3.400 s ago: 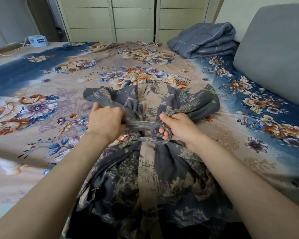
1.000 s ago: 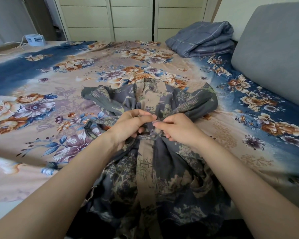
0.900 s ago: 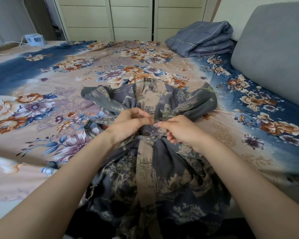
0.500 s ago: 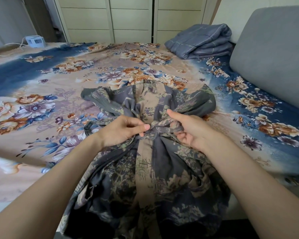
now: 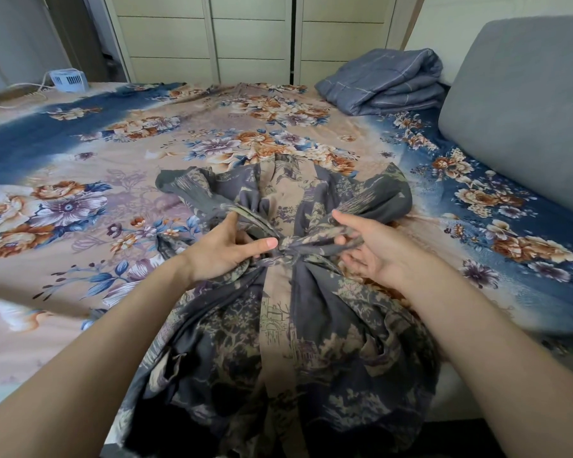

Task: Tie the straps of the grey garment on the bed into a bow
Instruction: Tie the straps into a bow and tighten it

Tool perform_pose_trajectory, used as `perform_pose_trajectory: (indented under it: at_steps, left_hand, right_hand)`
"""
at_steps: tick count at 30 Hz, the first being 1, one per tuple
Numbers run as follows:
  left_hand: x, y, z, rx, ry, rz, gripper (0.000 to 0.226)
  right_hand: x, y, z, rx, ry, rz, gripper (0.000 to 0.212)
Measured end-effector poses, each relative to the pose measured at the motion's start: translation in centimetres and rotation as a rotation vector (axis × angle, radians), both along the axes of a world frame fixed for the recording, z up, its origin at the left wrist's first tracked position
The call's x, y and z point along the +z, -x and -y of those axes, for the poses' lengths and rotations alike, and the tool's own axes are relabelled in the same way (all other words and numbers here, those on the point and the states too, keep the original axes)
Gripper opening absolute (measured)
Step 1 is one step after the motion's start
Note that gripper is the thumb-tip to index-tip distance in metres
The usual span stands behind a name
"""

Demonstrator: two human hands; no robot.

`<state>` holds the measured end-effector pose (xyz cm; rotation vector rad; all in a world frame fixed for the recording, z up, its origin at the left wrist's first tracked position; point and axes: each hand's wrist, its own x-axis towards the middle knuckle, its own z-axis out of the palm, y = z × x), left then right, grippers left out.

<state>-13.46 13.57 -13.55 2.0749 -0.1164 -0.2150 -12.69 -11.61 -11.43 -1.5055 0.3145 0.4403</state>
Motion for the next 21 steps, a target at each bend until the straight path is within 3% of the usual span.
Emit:
perform_pose_trajectory:
  at_steps: [3,8,15,21]
  left_hand:
    - [-0.3,-0.3,0.0,0.021,0.078,-0.029,0.102]
    - [-0.3,0.3,-0.9,0.019,0.002,0.035,0.134]
    - [-1.8,-1.1,-1.6,0.100,-0.038,0.103,0.071]
    - [-2.3,-1.3,-2.2,0.051,-0.162,0.121,0.090]
  right_hand:
    - [0.1,-0.2,0.0,-0.079,-0.124,-0.010,0.027]
    - [-0.5,-0.7,0.9,-0.144,0.033,-0.023,0.032]
    - [-1.4,-0.8,1.2,-0.104,0.276,0.113,0.031]
    - [-1.7,-0.3,1.7,-0.077,0.501,0.246,0.030]
